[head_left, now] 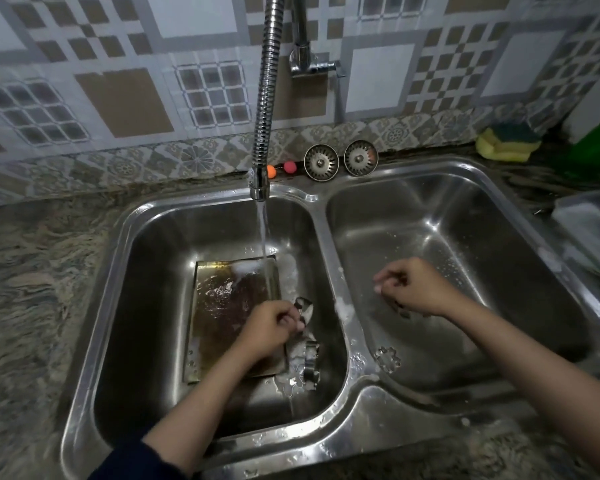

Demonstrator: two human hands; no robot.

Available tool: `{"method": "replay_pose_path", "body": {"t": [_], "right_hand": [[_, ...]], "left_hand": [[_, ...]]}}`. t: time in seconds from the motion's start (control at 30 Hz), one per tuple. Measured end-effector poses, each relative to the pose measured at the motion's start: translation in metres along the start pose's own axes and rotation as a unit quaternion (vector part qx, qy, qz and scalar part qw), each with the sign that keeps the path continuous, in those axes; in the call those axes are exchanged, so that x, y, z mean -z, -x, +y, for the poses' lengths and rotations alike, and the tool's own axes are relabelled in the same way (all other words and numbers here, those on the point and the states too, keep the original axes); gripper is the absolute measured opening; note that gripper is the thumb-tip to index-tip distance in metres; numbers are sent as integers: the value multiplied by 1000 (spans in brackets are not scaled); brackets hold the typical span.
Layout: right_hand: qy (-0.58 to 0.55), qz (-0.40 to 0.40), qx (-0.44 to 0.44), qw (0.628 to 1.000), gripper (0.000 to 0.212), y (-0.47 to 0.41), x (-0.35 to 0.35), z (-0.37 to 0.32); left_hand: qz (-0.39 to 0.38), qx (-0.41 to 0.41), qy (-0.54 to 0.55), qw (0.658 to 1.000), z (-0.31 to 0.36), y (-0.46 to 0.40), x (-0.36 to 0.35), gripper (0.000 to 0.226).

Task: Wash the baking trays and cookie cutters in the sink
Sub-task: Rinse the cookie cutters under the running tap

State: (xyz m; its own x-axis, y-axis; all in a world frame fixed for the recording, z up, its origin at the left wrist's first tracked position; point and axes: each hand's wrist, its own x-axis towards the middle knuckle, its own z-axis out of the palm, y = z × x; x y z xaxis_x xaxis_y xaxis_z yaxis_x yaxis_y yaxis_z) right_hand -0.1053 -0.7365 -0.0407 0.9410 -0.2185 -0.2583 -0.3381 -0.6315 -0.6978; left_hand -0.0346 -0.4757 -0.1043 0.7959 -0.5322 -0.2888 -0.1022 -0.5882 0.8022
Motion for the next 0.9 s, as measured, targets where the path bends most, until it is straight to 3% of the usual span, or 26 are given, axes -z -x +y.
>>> {"method": "replay_pose_path", "body": {"t": [0.13, 0.27, 0.37, 0.6, 0.9], "right_hand": [[-108, 11, 77, 991, 14, 3, -12, -46], [-119, -80, 156, 977, 39, -20, -32, -70], [-162, -132, 179, 961, 43, -35, -45, -85], [-244, -51, 193, 949, 33, -52, -69, -97], [-304, 2, 166, 938, 29, -52, -74, -89]], "left_hand": [[28, -20, 85, 996, 11, 1, 22, 10], [39, -57, 118, 991, 26, 3, 47, 14], [81, -74, 153, 982, 34, 5, 65, 23], [217, -61, 226, 948, 42, 8, 73, 20], [230, -66, 230, 943, 40, 7, 57, 28]]}}
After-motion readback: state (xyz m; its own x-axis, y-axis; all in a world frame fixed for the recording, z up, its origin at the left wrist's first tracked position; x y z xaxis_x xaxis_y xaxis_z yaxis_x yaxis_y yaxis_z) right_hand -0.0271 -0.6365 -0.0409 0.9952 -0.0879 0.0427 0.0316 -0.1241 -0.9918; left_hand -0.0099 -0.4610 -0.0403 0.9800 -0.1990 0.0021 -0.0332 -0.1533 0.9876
